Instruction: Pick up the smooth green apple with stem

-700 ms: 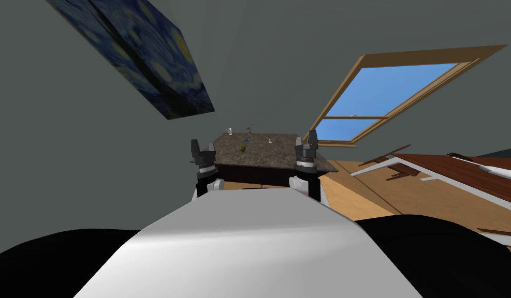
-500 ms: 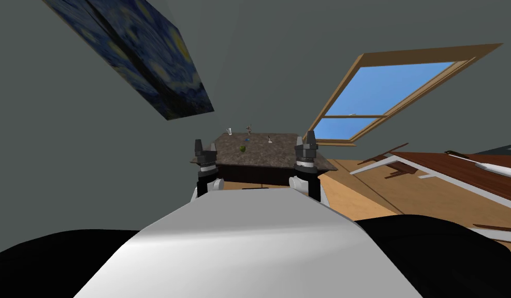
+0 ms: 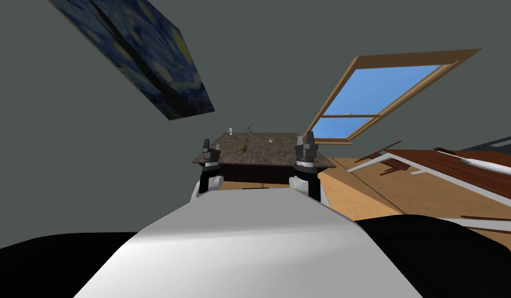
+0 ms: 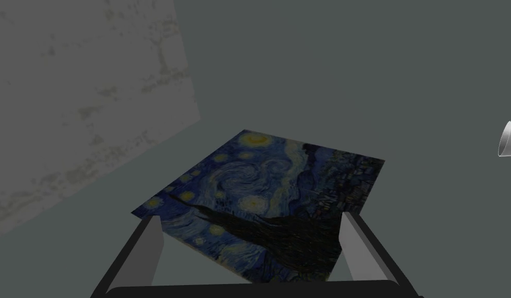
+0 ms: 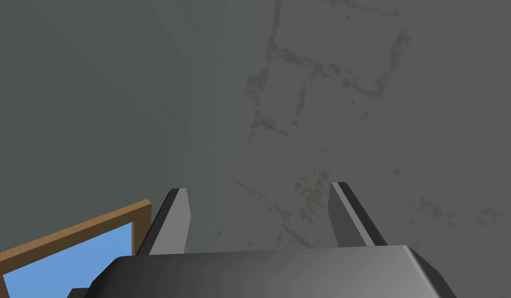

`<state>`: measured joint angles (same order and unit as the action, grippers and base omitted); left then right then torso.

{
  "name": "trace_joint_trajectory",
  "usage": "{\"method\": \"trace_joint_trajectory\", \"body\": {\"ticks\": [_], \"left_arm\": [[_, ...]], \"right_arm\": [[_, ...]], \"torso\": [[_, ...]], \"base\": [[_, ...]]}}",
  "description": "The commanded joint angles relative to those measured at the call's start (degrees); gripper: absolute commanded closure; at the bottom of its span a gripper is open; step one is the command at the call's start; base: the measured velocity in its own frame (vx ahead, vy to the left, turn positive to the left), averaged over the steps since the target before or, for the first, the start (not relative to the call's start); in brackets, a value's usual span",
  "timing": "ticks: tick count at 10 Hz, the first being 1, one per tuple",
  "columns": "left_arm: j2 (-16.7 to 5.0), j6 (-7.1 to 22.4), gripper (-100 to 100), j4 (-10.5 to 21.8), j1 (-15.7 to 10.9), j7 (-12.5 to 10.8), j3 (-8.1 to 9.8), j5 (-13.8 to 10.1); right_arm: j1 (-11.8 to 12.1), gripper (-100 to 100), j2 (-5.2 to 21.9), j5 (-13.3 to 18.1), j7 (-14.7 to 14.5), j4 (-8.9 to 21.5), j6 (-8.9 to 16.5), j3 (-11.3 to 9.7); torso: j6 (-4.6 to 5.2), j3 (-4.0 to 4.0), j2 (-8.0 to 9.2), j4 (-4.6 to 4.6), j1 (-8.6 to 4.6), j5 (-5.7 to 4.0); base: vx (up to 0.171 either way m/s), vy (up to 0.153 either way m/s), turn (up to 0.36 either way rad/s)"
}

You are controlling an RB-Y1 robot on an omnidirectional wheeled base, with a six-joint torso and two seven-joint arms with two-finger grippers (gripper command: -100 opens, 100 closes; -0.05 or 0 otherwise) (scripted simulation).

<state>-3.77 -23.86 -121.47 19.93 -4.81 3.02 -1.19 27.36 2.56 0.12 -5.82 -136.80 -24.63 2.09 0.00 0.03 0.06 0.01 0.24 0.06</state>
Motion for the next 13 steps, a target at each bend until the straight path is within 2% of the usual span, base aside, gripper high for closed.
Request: {"method": "trace_joint_trajectory", "body": {"ticks": [1, 2, 3, 4, 5, 6, 7, 8, 9, 10, 11, 12, 13], "left_arm": [[-1.74, 2.86, -100, 2.86, -2.84, -1.13, 1.09, -0.99], [-1.74, 3.5, -100, 3.45, -2.84, -1.13, 1.09, -0.99], [-2.69, 5.68, -100, 5.64, -4.81, -1.79, 1.62, -1.57], [-2.69, 6.14, -100, 5.64, -4.81, -1.79, 1.62, -1.57], [-3.59, 8.0, -100, 7.98, -6.91, -2.5, 2.16, -2.17], [-3.59, 8.93, -100, 7.98, -6.91, -2.5, 2.16, -2.17], [-4.43, 10.58, -100, 10.46, -9.12, -3.25, 2.69, -2.79], [-4.43, 11.87, -100, 10.46, -9.12, -3.25, 2.69, -2.79], [-5.23, 13.83, -100, 12.94, -11.45, -4.03, 3.22, -3.41], [-5.23, 14.92, -100, 13.06, -11.45, -4.03, 3.22, -3.41], [-5.99, 16.93, -100, 15.59, -13.86, -4.84, 3.74, -4.05], [-5.99, 18.07, -100, 15.78, -13.86, -4.84, 3.74, -4.05], [-6.71, 20.09, -100, 18.04, -16.36, -5.68, 4.25, -4.69]], "right_arm": [[0.0, 0, 0.0, 0.0, 0.0, 0.0, 0.0, 0.0], [0.0, 0, 0.0, 0.0, 0.0, 0.0, 0.0, 0.0], [0.0, 0, 0.0, 0.0, 0.0, 0.0, 0.0, 0.0], [0.0, 0, 0.0, 0.0, 0.0, 0.0, 0.0, 0.0], [0.0, 0, 0.0, 0.0, 0.0, 0.0, 0.0, 0.0], [0.0, 0, 0.0, 0.0, 0.0, 0.0, 0.0, 0.0], [0.0, 0, 0.0, 0.0, 0.0, 0.0, 0.0, 0.0], [0.0, 0, 0.0, 0.0, 0.0, 0.0, 0.0, 0.0], [0.0, 0, 0.0, 0.0, 0.0, 0.0, 0.0, 0.0], [0.0, 0, 0.0, 0.0, 0.0, 0.0, 0.0, 0.0], [0.0, 0, 0.0, 0.0, 0.0, 0.0, 0.0, 0.0], [0.0, 0, 0.0, 0.0, 0.0, 0.0, 0.0, 0.0], [0.0, 0, 0.0, 0.0, 0.0, 0.0, 0.0, 0.0]], "torso": [[0.0, 0.0, 0.0, 0.0, 0.0, 0.0], [0.0, 0.0, 0.0, 0.0, 0.08, 0.01], [-0.01, 0.0, 0.0, 0.0, 0.04, 0.01], [-0.01, 0.0, 0.0, 0.0, 0.03, 0.01], [-0.01, -0.01, -0.02, 0.0, -0.04, 0.0], [0.0, -0.01, -0.03, 0.0, -0.01, 0.0], [-0.01, -0.02, -0.04, -0.01, -0.03, 0.0], [0.0, -0.01, -0.01, 0.0, 0.0, 0.0], [-0.01, -0.01, -0.02, 0.0, -0.03, 0.0], [-0.01, -0.02, -0.03, -0.01, -0.03, -0.01], [-0.01, -0.03, -0.05, -0.01, -0.06, -0.01], [0.0, -0.02, -0.04, -0.01, -0.02, -0.01], [-0.02, -0.01, -0.02, -0.01, -0.06, -0.01]], "base": [[-0.025, 0.08, -0.053], [-0.024, 0.066, -0.024], [-0.023, 0.058, -0.02], [-0.018, 0.045, -0.017], [-0.019, 0.055, -0.027], [-0.014, 0.05, -0.019], [-0.024, 0.06, -0.018], [-0.02, 0.051, -0.019], [-0.016, 0.047, -0.022], [-0.012, 0.045, -0.015], [-0.018, 0.054, -0.023], [-0.019, 0.046, -0.014], [-0.018, 0.052, -0.019]]}}
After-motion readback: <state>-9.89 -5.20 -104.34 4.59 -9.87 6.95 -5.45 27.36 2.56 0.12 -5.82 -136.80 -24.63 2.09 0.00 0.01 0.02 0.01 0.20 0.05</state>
